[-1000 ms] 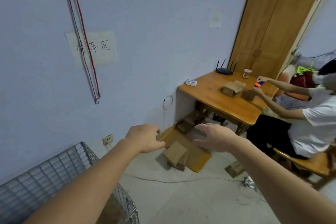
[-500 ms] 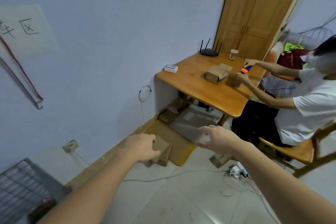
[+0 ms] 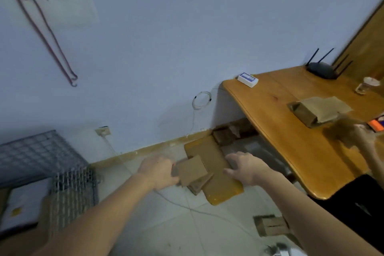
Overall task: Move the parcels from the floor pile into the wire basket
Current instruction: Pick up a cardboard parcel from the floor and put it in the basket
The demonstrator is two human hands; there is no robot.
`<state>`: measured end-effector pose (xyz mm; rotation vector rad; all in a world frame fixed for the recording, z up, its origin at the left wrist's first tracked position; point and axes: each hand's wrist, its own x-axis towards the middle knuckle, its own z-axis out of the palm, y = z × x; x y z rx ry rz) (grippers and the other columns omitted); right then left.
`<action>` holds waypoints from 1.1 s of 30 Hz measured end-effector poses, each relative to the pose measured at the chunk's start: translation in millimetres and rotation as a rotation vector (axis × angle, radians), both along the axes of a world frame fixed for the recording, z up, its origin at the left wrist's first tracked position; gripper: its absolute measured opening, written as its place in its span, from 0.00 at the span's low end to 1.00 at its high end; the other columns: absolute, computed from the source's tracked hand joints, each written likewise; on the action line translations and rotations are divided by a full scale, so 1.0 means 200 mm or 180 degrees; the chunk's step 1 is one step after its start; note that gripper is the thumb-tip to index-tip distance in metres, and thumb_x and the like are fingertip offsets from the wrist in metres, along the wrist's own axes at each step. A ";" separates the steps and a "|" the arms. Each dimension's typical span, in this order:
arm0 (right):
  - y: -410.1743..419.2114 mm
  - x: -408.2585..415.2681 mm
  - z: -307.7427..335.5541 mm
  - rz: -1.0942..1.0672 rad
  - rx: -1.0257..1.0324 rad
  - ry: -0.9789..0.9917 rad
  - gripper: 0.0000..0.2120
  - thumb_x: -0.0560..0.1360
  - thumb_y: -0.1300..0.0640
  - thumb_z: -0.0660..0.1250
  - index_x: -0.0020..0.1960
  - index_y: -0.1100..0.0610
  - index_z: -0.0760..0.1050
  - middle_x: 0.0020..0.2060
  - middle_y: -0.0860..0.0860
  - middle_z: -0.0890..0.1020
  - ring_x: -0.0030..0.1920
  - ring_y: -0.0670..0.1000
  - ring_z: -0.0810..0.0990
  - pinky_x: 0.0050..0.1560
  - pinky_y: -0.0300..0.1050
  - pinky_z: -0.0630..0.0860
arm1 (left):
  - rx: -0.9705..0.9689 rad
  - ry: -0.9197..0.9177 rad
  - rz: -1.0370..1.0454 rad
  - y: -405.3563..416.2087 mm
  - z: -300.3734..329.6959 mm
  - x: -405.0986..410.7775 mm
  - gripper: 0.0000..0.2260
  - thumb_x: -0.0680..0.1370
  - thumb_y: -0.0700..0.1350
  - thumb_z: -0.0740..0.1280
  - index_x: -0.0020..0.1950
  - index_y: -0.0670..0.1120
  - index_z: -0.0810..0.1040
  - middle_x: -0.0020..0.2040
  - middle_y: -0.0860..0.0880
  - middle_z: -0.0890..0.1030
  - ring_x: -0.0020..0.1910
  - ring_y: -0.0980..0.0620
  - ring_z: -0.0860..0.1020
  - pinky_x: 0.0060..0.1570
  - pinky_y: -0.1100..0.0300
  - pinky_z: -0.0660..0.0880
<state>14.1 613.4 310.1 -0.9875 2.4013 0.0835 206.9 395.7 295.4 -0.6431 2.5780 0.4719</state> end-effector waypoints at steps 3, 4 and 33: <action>-0.16 -0.19 -0.11 0.0241 0.0088 -0.0161 0.35 0.77 0.31 0.61 0.80 0.47 0.64 0.74 0.52 0.73 0.71 0.57 0.73 0.69 0.57 0.74 | -0.0113 -0.0128 0.0256 -0.07 -0.07 -0.03 0.27 0.76 0.66 0.62 0.70 0.54 0.75 0.63 0.49 0.81 0.62 0.46 0.79 0.57 0.53 0.77; -0.22 -0.24 -0.16 0.0293 0.0097 -0.0206 0.35 0.78 0.31 0.61 0.80 0.47 0.64 0.74 0.52 0.72 0.72 0.57 0.73 0.69 0.58 0.73 | -0.0110 -0.0178 0.0352 -0.10 -0.10 -0.04 0.27 0.76 0.66 0.62 0.71 0.54 0.74 0.64 0.49 0.81 0.62 0.46 0.79 0.58 0.52 0.77; -1.15 -1.46 -3.44 -0.1072 0.0596 -0.1645 0.30 0.83 0.50 0.66 0.81 0.56 0.61 0.71 0.58 0.74 0.60 0.55 0.76 0.55 0.42 0.71 | 0.1352 -0.1218 0.1577 -0.84 -3.39 -1.17 0.34 0.81 0.66 0.62 0.80 0.48 0.65 0.77 0.46 0.71 0.73 0.45 0.72 0.67 0.51 0.71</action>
